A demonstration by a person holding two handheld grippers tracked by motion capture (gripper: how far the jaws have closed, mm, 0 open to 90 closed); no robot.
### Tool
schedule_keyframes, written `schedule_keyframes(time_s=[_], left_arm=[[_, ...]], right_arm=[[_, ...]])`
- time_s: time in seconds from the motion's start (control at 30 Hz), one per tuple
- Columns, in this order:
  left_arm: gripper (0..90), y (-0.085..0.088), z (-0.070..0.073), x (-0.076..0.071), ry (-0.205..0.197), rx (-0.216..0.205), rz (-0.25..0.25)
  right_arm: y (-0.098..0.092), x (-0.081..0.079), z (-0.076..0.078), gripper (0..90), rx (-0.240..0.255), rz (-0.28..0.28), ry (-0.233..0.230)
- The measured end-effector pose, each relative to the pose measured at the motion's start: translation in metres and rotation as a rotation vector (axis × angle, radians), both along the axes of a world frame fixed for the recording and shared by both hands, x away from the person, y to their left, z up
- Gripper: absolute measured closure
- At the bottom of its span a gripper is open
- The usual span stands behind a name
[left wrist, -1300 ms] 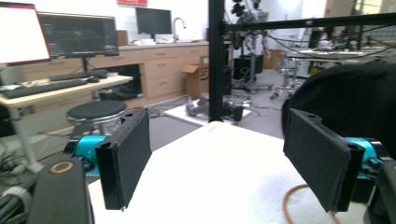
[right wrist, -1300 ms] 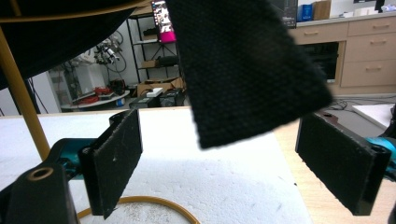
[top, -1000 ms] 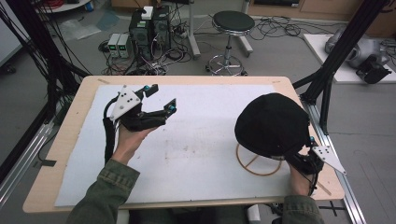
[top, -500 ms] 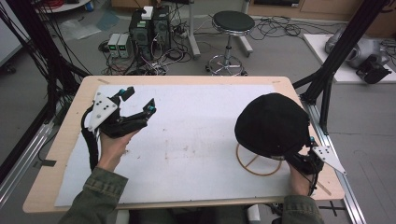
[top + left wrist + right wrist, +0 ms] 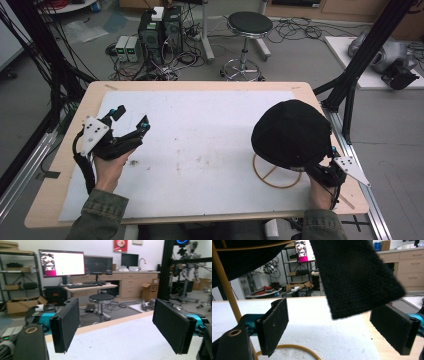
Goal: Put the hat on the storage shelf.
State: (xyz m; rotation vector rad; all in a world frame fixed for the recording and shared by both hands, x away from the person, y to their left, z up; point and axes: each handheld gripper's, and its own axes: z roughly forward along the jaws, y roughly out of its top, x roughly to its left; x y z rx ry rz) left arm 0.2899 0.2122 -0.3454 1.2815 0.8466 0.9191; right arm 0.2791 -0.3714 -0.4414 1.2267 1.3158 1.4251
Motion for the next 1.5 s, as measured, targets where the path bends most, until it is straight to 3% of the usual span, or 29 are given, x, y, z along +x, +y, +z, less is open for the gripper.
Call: schedule_keyframes(time_s=[0.1,0.37,0.47,0.9,1.17,1.43,1.5], left_arm=[[22.2,0.009,-0.009,-0.001,0.012,-0.028,0.022],[22.2,0.027,-0.029,-0.008,0.024,-0.041,0.138],[22.1,0.032,-0.034,-0.010,0.024,-0.052,0.157],[22.1,0.045,-0.066,-0.013,0.074,-0.045,0.260],[22.3,0.046,-0.083,-0.016,0.096,-0.024,0.290],[22.2,0.047,-0.091,-0.015,0.111,0.001,0.303],[22.2,0.049,-0.094,-0.016,0.130,0.006,0.299]], right_arm=[[0.000,0.000,0.000,14.7,-0.007,-0.003,-0.004],[0.001,0.000,0.000,14.7,-0.007,-0.012,-0.004],[0.000,0.000,0.000,14.7,-0.008,-0.013,-0.004],[0.001,0.000,0.000,14.6,-0.009,-0.011,0.000],[0.001,0.000,0.000,14.6,-0.008,-0.012,0.001],[0.001,0.000,0.000,14.6,-0.006,-0.009,0.001],[0.001,0.000,0.000,14.6,-0.004,-0.007,-0.002]])
